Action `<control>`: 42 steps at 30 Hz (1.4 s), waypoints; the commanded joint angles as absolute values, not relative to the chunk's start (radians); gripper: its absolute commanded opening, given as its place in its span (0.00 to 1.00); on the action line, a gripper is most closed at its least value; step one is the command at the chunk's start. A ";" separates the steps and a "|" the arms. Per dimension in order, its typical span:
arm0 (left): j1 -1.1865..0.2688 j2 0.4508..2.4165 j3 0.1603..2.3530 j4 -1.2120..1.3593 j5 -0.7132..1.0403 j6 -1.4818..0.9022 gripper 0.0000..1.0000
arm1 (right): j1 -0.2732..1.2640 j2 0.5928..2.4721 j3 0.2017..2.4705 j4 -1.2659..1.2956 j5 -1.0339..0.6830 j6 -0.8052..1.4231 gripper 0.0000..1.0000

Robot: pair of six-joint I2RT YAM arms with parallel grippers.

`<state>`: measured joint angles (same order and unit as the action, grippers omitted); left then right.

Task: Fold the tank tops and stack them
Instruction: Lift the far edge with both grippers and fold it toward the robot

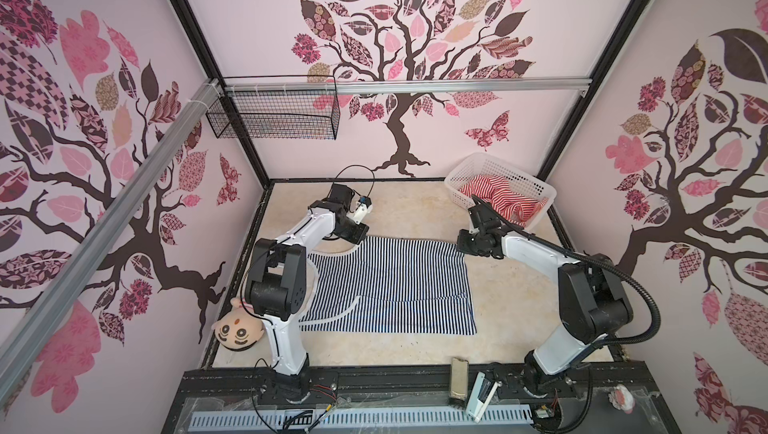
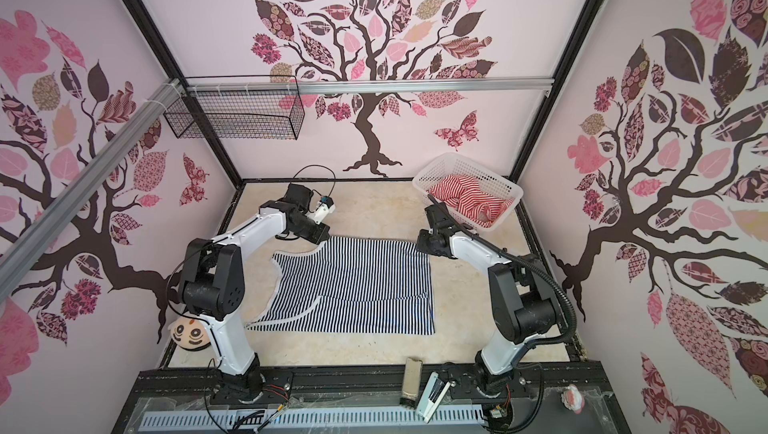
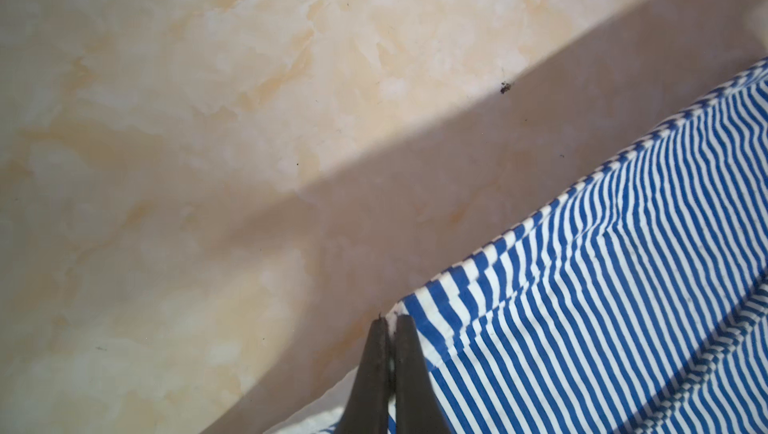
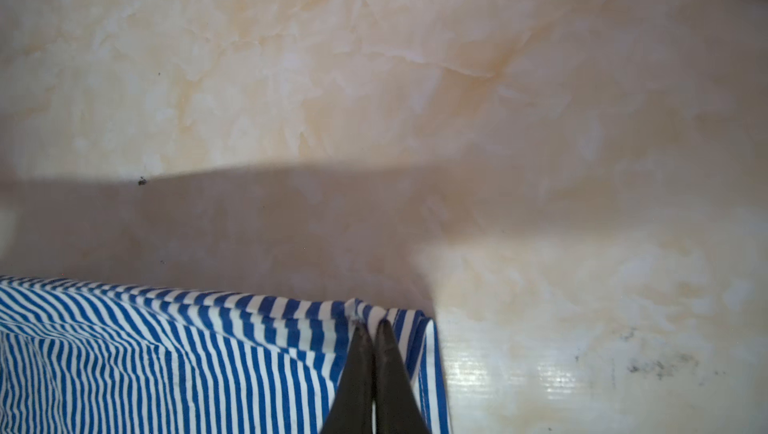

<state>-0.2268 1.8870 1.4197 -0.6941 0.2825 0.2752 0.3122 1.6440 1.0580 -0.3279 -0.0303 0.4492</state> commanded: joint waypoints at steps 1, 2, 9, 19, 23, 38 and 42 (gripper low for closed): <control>-0.220 1.841 1.370 -0.681 0.295 0.281 0.00 | 0.317 1.576 1.034 -0.331 -0.018 0.463 0.00; -0.219 1.830 1.356 -0.672 0.294 0.284 0.00 | 0.316 1.565 1.027 -0.333 -0.013 0.464 0.00; -0.218 1.750 1.269 -0.662 0.326 0.296 0.00 | 0.316 1.499 0.963 -0.347 -0.015 0.464 0.00; -0.231 1.635 1.132 -0.664 0.375 0.302 0.00 | 0.317 1.374 0.807 -0.302 -0.077 0.491 0.00; -0.241 1.594 1.060 -0.651 0.382 0.299 0.00 | 0.319 1.340 0.772 -0.300 -0.091 0.488 0.00; -0.259 1.612 0.948 -0.599 0.329 0.304 0.00 | 0.362 1.313 0.654 -0.245 -0.104 0.524 0.00; -0.261 1.605 0.925 -0.597 0.337 0.308 0.00 | 0.380 1.309 0.643 -0.241 -0.088 0.534 0.00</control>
